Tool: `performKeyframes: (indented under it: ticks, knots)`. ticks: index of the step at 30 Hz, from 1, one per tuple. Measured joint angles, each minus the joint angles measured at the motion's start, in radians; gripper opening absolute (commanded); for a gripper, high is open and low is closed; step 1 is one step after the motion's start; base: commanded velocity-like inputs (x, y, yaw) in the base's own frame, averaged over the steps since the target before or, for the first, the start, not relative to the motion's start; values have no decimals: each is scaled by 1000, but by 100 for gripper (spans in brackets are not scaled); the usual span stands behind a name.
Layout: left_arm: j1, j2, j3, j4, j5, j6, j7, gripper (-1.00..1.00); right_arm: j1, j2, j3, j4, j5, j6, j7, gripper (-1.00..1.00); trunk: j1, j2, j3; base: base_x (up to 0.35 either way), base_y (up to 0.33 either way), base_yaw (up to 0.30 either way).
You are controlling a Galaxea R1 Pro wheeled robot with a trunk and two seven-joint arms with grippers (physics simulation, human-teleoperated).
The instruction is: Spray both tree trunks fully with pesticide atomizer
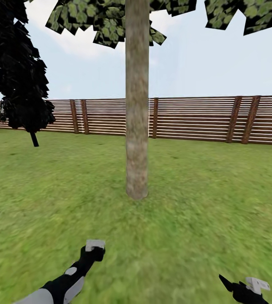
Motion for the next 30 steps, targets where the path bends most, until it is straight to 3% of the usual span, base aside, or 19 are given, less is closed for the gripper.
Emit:
performKeyframes:
  ticks: [6, 16, 22, 26, 28, 29, 30]
  knots:
    - [-133, 17, 2, -271, -13, 194, 0, -100, 0, -1, 2, -1, 4, 39, 1, 100, 0, 0, 0, 338, 0, 0]
    - [-140, 29, 2, -298, -11, 290, 2, -100, 0, -6, 2, -3, 4, 41, 9, 100, 0, 0, 0, 330, 0, 0]
    - [-140, 57, 1, -298, -11, 300, 2, -100, 0, -8, 2, -3, 1, 41, 9, 100, 0, 0, 0, 23, 0, 0]
    - [-141, 77, 2, -298, -12, 300, 0, -100, 0, -3, 2, -120, 2, 34, 7, 100, 0, 0, 0, 0, 0, 0]
    - [-156, 79, 2, -299, -44, 316, -12, -100, 0, -2, 26, -153, 4, 40, 9, 100, 0, 0, 0, 0, 0, 0]
    - [-176, 82, 2, -299, -98, 348, -32, -100, -3, -1, 80, -162, 5, 53, 9, 100, 0, 0, 0, 0, 0, 0]
    - [-193, 83, 2, -299, -175, 386, -66, -100, -8, -2, 167, -168, 5, 85, 9, 100, 0, 0, 0, 0, 0, 0]
